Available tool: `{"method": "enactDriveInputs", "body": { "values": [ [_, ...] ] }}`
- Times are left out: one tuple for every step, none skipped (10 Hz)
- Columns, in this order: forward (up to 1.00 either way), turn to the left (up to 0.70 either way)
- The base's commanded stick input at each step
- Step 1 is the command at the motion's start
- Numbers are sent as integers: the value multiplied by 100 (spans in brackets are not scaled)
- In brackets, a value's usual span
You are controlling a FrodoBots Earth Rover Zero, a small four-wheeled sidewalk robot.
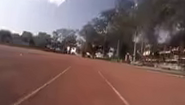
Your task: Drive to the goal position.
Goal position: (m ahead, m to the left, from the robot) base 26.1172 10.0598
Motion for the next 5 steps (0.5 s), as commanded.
{"method": "enactDriveInputs", "body": {
  "values": [
    [70, 0],
    [70, 0],
    [70, 0],
    [70, 0],
    [70, 0]
  ]
}}
